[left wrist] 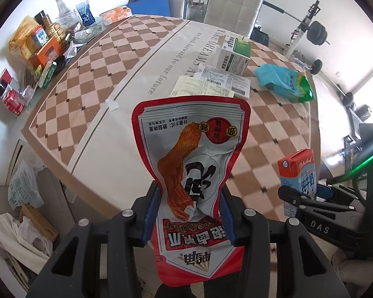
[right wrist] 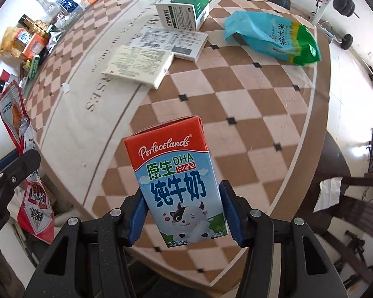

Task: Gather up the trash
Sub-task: 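Carry pouch and milk carton to the bin and release both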

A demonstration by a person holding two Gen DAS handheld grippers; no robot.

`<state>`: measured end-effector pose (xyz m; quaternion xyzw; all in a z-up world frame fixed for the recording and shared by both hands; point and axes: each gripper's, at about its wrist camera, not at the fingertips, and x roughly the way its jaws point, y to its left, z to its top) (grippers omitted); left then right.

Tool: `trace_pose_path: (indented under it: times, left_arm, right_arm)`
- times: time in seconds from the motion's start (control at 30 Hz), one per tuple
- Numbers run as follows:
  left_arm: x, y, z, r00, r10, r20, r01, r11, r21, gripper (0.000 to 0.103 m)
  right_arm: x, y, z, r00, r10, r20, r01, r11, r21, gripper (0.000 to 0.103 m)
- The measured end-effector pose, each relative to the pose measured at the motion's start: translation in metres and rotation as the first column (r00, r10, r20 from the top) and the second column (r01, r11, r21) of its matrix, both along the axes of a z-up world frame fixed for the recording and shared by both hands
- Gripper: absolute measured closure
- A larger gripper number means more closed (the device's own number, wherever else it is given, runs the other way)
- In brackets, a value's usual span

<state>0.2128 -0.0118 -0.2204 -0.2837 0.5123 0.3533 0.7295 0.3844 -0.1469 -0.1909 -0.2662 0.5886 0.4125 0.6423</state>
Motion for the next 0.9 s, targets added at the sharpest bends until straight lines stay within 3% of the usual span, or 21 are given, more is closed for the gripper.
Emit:
trace_pose_path:
  times: [0.23, 0.47, 0.67, 0.9]
  left_arm:
    - [-0.080, -0.041, -0.021, 1.000, -0.012, -0.001, 0.011, 0.999, -0.051, 0.062]
    - [-0.138, -0.065, -0.103, 0.994, 0.001, -0.107, -0.022, 0.979, -0.201, 0.062]
    - [-0.163, -0.060, -0.215, 0.982, 0.033, -0.184, -0.092, 0.942, -0.322, 0.062]
    - [-0.160, -0.045, -0.369, 0.974, 0.025, -0.225, -0.120, 0.901, -0.417, 0.061]
  right_arm:
    - [-0.078, -0.050, -0.004, 0.994, -0.098, -0.041, 0.100, 0.994, 0.048, 0.046]
    - [-0.168, -0.102, -0.057, 0.990, -0.089, -0.110, 0.085, 0.995, -0.044, 0.046]
    - [-0.215, -0.125, -0.165, 0.984, -0.073, -0.163, 0.043, 0.983, -0.180, 0.046]
    - [-0.233, -0.116, -0.332, 0.979, -0.067, -0.194, 0.013, 0.964, -0.266, 0.046]
